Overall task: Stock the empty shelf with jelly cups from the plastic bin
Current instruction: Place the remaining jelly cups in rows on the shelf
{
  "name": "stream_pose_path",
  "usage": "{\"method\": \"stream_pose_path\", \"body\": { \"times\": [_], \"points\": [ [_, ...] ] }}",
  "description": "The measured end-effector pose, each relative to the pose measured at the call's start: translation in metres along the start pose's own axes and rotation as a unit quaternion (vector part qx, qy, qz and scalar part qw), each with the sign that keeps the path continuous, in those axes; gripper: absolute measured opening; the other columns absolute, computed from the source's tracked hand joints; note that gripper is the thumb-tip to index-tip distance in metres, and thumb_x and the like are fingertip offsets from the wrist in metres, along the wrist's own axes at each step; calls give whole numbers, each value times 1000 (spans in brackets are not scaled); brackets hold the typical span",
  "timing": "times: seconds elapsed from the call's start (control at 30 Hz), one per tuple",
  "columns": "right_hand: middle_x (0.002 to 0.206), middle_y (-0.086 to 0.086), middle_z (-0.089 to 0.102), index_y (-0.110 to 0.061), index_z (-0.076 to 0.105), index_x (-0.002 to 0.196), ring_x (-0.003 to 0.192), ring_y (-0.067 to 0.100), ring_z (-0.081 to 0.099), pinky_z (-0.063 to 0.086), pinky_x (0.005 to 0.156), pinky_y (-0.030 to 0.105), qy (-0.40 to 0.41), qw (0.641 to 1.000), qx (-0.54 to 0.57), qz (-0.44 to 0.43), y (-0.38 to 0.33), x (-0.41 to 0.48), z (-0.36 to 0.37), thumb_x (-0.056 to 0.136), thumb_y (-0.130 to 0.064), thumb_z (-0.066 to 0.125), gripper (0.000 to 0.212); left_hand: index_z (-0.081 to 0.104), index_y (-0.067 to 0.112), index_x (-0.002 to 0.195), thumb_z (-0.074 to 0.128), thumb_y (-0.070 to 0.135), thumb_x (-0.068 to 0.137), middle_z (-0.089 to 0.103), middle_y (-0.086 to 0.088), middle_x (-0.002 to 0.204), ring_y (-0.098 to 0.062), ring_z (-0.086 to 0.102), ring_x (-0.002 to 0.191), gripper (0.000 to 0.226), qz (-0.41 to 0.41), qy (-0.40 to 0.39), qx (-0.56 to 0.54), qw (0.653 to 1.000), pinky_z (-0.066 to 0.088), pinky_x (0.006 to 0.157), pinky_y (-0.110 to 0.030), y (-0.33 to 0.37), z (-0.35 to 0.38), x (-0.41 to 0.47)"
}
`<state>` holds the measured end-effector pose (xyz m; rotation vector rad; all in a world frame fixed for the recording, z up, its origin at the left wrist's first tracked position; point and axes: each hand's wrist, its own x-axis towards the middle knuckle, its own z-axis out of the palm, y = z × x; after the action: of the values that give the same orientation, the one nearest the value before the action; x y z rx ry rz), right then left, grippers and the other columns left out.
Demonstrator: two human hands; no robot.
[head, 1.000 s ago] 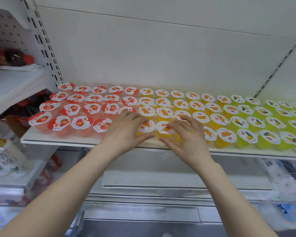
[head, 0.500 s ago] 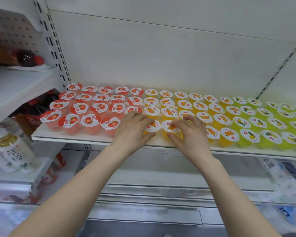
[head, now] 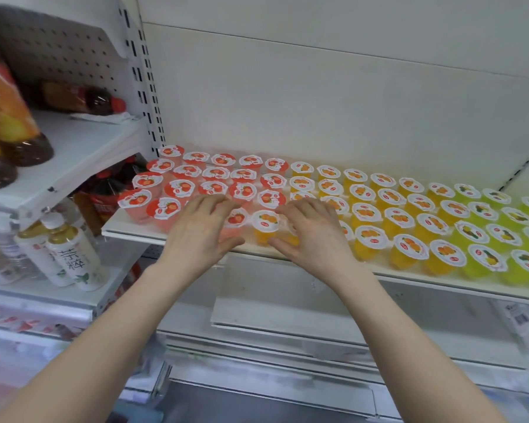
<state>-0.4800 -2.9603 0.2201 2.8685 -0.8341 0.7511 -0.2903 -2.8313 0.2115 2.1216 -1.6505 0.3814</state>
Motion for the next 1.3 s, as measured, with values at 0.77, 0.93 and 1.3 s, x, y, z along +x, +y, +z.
{"method": "stream_pose_path", "body": {
  "times": [0.77,0.93,1.3],
  "points": [
    [119,-4,65,-25,67,111,117,22,50,37,96,41,-24,998,57,34,-7,33,-1,91,-59,43,46,71,20,102,75,28,81,68,1,103,-27,60,99,22,7,56,-28,998,50,76,-35,-9,8,-3],
    [132,0,60,-27,60,127,126,27,44,35,100,43,-102,994,5,50,5,67,-4,95,-50,49,41,71,21,105,73,33,83,68,1,106,-25,59,99,25,14,45,-19,999,49,83,-36,-8,8,-6],
    [108,-1,69,-30,67,108,108,24,54,37,77,35,-157,987,-7,20,5,90,-6,84,-56,58,36,52,26,134,74,46,78,53,0,135,-21,50,120,63,35,12,-1,999,44,97,-36,-17,-1,-11]
  ]
}}
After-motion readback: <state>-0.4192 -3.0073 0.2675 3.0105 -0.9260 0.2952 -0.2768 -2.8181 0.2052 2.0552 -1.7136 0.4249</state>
